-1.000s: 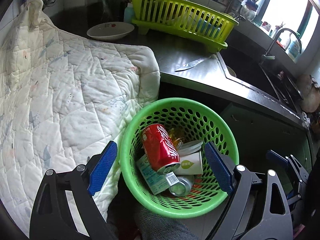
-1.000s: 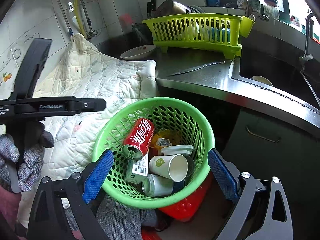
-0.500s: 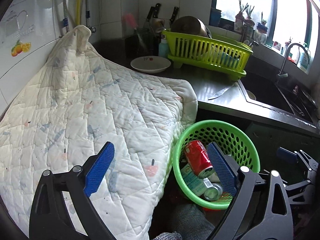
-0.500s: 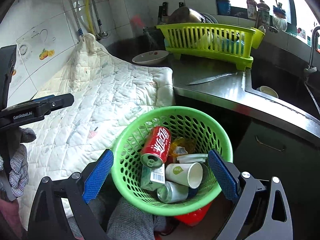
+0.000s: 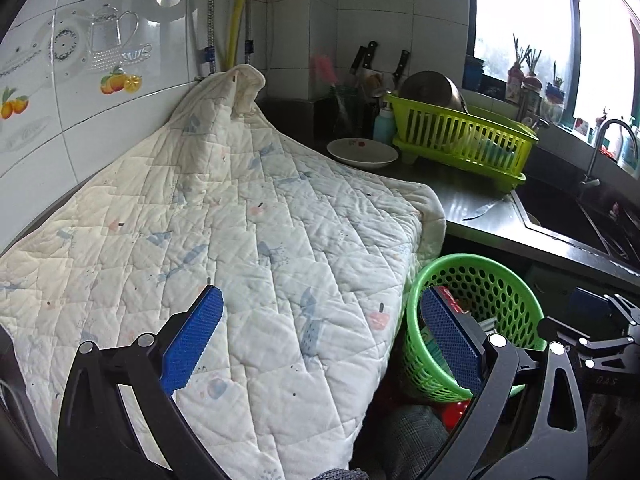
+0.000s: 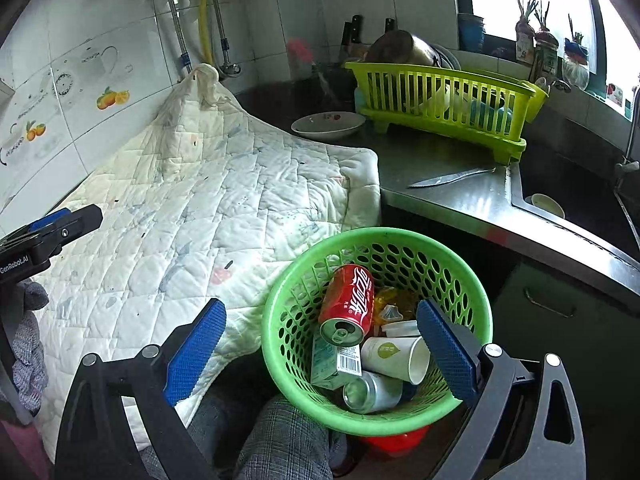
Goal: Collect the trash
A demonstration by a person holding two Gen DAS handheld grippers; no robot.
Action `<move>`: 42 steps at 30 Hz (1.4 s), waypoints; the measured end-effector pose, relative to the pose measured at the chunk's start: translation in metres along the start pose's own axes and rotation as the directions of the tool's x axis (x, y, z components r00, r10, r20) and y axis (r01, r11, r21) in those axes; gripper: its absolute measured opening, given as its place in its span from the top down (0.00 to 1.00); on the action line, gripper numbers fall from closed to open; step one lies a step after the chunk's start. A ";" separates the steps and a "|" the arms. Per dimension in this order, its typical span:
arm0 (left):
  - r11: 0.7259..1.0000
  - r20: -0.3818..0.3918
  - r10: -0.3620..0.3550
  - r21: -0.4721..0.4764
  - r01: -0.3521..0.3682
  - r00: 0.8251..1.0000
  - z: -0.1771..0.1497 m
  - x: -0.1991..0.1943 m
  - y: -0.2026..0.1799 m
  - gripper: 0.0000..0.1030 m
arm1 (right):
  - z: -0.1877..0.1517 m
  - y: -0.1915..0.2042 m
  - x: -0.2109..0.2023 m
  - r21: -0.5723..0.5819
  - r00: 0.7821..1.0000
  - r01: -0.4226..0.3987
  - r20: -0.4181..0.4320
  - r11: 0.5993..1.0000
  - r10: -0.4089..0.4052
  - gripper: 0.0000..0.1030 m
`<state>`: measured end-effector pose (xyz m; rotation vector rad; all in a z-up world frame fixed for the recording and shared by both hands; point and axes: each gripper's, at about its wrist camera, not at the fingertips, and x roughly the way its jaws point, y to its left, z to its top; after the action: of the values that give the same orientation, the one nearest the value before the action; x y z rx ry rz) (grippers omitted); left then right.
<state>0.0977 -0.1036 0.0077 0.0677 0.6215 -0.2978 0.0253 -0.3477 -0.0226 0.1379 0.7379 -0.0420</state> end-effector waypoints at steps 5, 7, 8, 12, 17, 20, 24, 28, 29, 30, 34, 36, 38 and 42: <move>1.000 0.012 0.028 -0.009 -0.028 1.000 -0.012 -0.011 0.014 0.05 | 0.000 0.005 -0.005 0.003 1.000 -0.001 0.009 1.000 0.001 0.10; 0.999 0.001 0.041 -0.018 -0.041 0.999 -0.016 -0.012 0.020 0.05 | 0.000 0.009 -0.005 -0.001 1.000 -0.001 0.009 1.000 0.001 0.10; 0.999 0.000 0.042 -0.020 -0.042 0.999 -0.018 -0.013 0.022 0.05 | 0.000 0.010 -0.006 -0.002 1.000 -0.002 0.008 1.000 0.002 0.10; 0.998 0.008 0.061 -0.023 -0.061 0.998 -0.023 -0.019 0.029 0.05 | 0.000 0.016 -0.008 -0.008 1.000 -0.003 0.010 1.000 0.003 0.10; 0.997 0.031 0.079 -0.025 -0.078 0.996 -0.027 -0.025 0.033 0.05 | 0.001 0.021 -0.011 -0.015 1.000 -0.001 0.017 1.000 0.001 0.10; 0.996 0.047 0.092 -0.023 -0.091 0.995 -0.028 -0.029 0.032 0.05 | 0.002 0.022 -0.014 -0.019 1.000 0.001 0.025 1.000 -0.001 0.09; 0.996 0.070 0.087 -0.027 -0.085 0.994 -0.028 -0.034 0.029 0.05 | 0.004 0.023 -0.020 -0.018 0.999 0.003 0.044 1.000 -0.002 0.09; 0.995 0.072 0.091 -0.035 -0.089 0.993 -0.029 -0.035 0.026 0.05 | 0.004 0.025 -0.025 -0.026 0.998 0.011 0.060 1.000 -0.010 0.09; 0.995 0.073 0.092 -0.036 -0.090 0.993 -0.030 -0.035 0.026 0.05 | 0.004 0.025 -0.025 -0.026 0.998 0.010 0.061 1.000 -0.008 0.09; 0.996 0.074 0.090 -0.036 -0.087 0.993 -0.030 -0.035 0.025 0.05 | 0.004 0.025 -0.026 -0.025 0.998 0.009 0.063 1.000 -0.008 0.09; 0.995 0.084 0.093 -0.026 -0.091 0.992 -0.031 -0.037 0.022 0.05 | 0.004 0.023 -0.028 -0.019 0.997 0.009 0.071 1.000 -0.008 0.09; 0.995 0.093 0.097 -0.024 -0.095 0.991 -0.031 -0.039 0.021 0.05 | 0.004 0.023 -0.029 -0.019 0.997 0.011 0.074 1.000 -0.010 0.09; 0.995 0.099 0.095 -0.020 -0.093 0.991 -0.031 -0.041 0.020 0.05 | 0.004 0.023 -0.030 -0.021 0.997 0.012 0.077 1.000 -0.010 0.09; 0.995 0.111 0.103 -0.014 -0.102 0.988 -0.030 -0.045 0.016 0.05 | 0.003 0.022 -0.032 -0.020 0.996 0.013 0.086 1.000 -0.011 0.09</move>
<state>0.0513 -0.0721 0.0090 0.0748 0.5060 -0.1980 0.0051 -0.3269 0.0038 0.1118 0.6532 -0.0516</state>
